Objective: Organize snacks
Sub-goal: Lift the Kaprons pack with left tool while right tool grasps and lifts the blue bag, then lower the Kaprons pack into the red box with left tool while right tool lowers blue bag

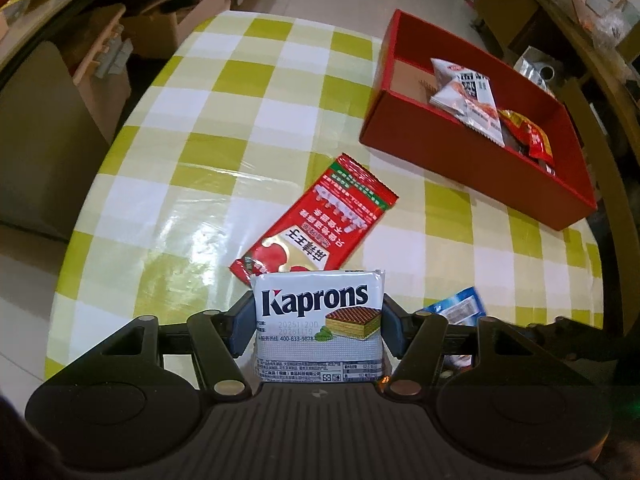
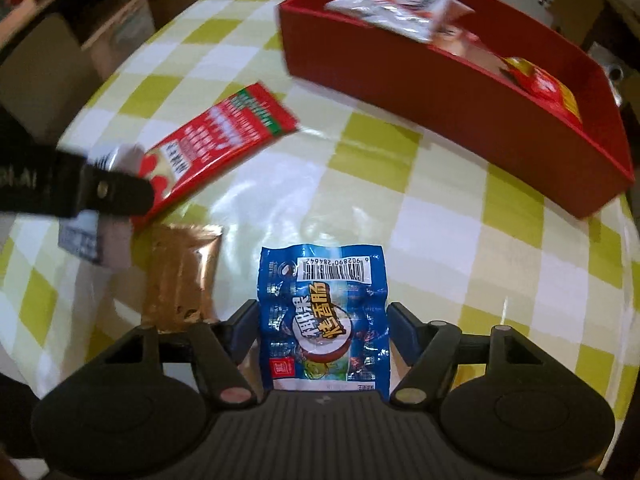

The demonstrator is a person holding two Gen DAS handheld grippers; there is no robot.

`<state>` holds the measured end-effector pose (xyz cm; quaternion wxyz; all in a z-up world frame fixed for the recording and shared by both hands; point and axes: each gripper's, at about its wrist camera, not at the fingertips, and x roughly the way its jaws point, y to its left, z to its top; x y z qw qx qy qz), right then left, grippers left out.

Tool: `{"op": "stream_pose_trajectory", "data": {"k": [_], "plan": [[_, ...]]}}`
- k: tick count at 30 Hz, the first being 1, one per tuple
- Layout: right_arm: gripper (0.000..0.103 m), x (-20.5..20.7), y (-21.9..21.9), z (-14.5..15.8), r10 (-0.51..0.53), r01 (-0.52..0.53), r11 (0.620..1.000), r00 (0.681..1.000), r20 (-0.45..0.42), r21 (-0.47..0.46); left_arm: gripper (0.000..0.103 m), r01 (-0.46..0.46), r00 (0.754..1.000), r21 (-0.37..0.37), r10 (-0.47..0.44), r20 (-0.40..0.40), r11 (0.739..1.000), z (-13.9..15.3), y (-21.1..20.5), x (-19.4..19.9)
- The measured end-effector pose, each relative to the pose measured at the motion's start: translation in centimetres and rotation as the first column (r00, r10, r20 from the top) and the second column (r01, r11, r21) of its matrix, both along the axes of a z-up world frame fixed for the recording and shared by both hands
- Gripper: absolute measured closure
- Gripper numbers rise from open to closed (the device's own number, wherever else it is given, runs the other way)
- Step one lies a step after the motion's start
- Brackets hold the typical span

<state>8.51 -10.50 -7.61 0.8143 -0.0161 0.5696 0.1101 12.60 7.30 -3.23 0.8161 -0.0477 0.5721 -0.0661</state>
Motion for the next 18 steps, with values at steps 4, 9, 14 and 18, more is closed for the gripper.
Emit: {"op": "stream_pose_trajectory", "data": {"k": [4,9,14,18], "plan": [[0.026,-0.4,-2.0,0.8,-0.051,0.049,0.997,0.998,0.034,0.055,0.034,0.011,1.000,0.015,-0.011,-0.001,1.000,-0.2,-0.8,0.1],[0.026,0.0,-3.9,1.7,-0.095,0.089,0.992,0.993,0.065,0.085,0.034,0.028,1.000,0.043,-0.028,-0.002,0.999,-0.5,-2.4,0.2],[0.026,-0.1,-4.9,2.7,-0.099,0.091,0.993,0.990,0.104,0.074,0.034,0.044,0.999,0.080,-0.046,0.017,0.996,-0.4,-4.2,0.2],[0.026,-0.2,-5.9,4.1,-0.110,0.101,0.993,0.981,0.158,0.063,0.034,0.050,0.998,0.101,-0.054,0.038,0.994,-0.1,-5.4,0.5]]}}
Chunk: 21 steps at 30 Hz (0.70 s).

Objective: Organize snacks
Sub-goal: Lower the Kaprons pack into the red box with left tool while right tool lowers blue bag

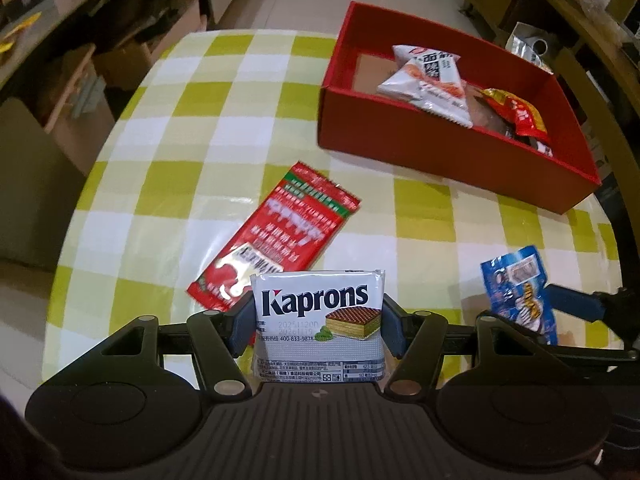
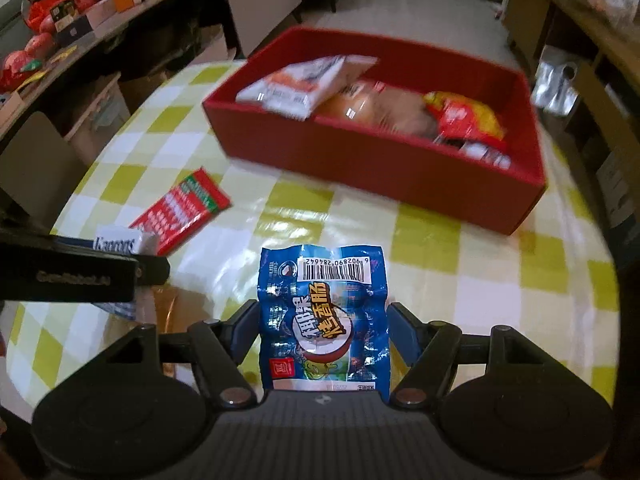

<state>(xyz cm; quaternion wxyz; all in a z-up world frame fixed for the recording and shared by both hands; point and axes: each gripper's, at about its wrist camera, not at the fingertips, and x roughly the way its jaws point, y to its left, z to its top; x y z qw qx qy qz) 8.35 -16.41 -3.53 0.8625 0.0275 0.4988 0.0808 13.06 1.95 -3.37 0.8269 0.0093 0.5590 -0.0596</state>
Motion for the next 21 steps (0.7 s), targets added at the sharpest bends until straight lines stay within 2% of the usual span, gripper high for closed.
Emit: {"op": "stream_pose_trajectory", "data": {"k": [7,21], "plan": [[0.026,1.2,-1.8,1.6,-0.047,0.046,0.999,0.998,0.051,0.012,0.034,0.021,0.997,0.010,-0.021,0.072,1.000,1.5,-2.3,1.0],[0.026,4.6,-4.5,4.0,-0.116,0.113,0.993,0.984,0.137,0.027,0.034,0.028,0.989,-0.060,-0.019,0.144,0.998,4.0,-5.8,4.9]]}}
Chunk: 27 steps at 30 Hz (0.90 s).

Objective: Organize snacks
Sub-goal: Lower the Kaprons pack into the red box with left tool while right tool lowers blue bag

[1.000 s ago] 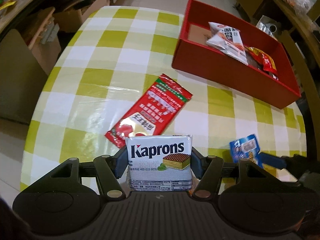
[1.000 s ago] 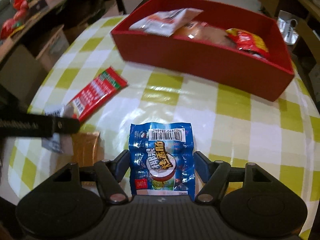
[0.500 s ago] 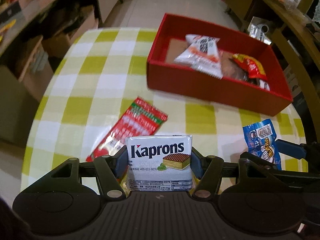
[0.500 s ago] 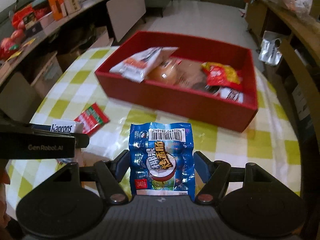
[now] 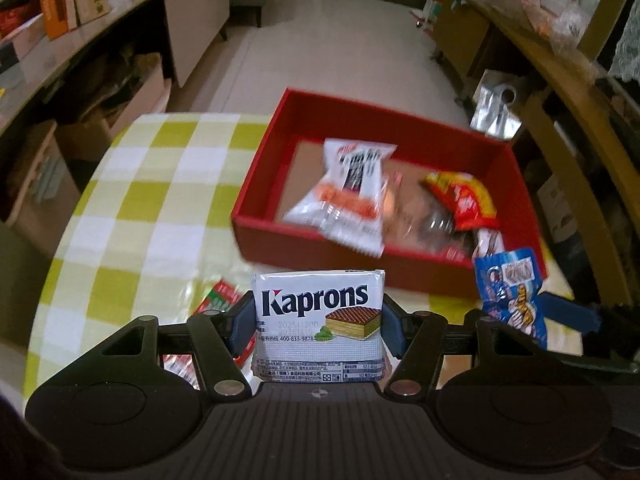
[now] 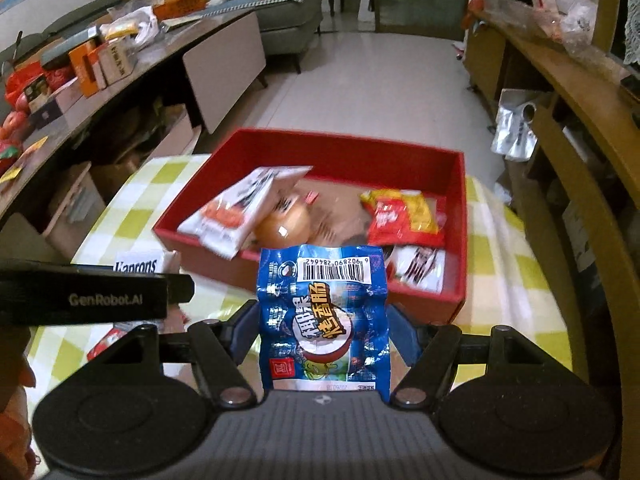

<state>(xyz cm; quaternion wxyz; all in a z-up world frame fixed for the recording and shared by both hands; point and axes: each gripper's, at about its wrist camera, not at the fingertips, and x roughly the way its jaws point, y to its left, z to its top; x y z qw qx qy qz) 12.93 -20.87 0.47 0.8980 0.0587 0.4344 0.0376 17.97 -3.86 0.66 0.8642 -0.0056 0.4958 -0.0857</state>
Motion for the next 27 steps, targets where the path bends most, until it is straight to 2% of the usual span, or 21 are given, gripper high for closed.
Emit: {"op": "stream_pose_trajectory", "data": {"k": [14,27], "plan": [[0.026,4.8,-1.1,0.4,-0.028,0.030,0.999,0.998,0.050,-0.022,0.034,-0.025,0.998,0.015,0.024,0.059,1.000,0.4,-3.0,4.9],[0.026,7.1,-1.0,-0.5,-0.024,0.027,0.998,0.998,0.052,-0.059,0.034,-0.046,0.997,0.033,0.044,0.058,0.998,-0.6,-3.7,7.3]]}}
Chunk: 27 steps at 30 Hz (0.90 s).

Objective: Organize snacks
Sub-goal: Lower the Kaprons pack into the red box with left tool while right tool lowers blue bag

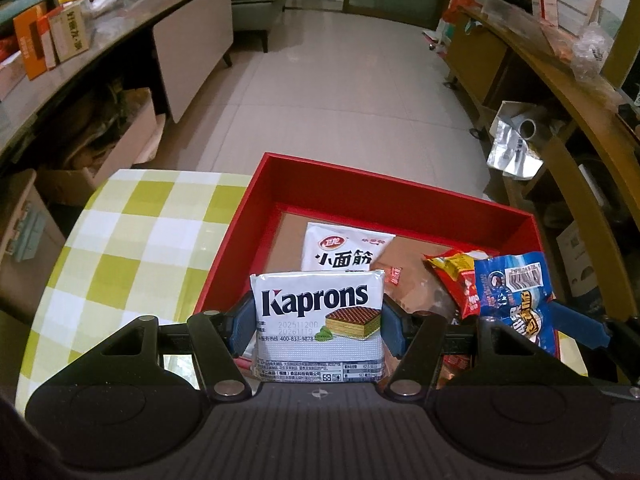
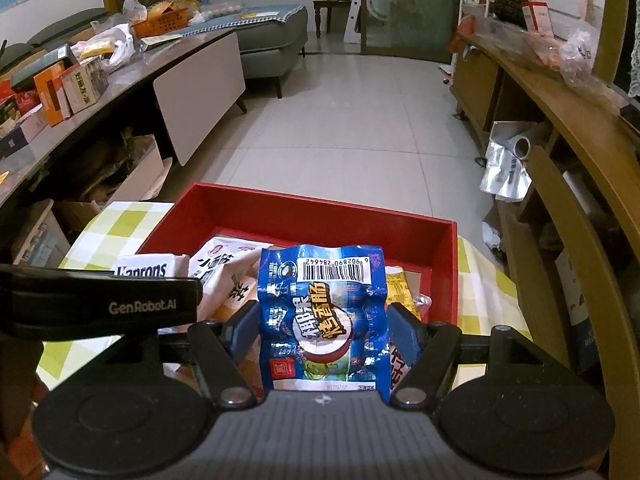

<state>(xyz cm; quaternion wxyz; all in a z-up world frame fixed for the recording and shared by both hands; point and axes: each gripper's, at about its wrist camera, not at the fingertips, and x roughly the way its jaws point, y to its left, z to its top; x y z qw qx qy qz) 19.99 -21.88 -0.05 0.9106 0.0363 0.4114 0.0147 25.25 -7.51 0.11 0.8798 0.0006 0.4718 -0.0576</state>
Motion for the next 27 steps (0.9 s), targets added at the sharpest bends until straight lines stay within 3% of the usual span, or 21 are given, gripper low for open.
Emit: {"op": "stream_pose_trajectory", "data": {"k": [27], "plan": [[0.026,1.9,-1.0,-2.1,-0.045,0.044,0.999,0.998,-0.045,-0.028,0.032,-0.018,1.000,0.034,0.018,-0.011,0.999,-1.1,-0.3,1.0]]}}
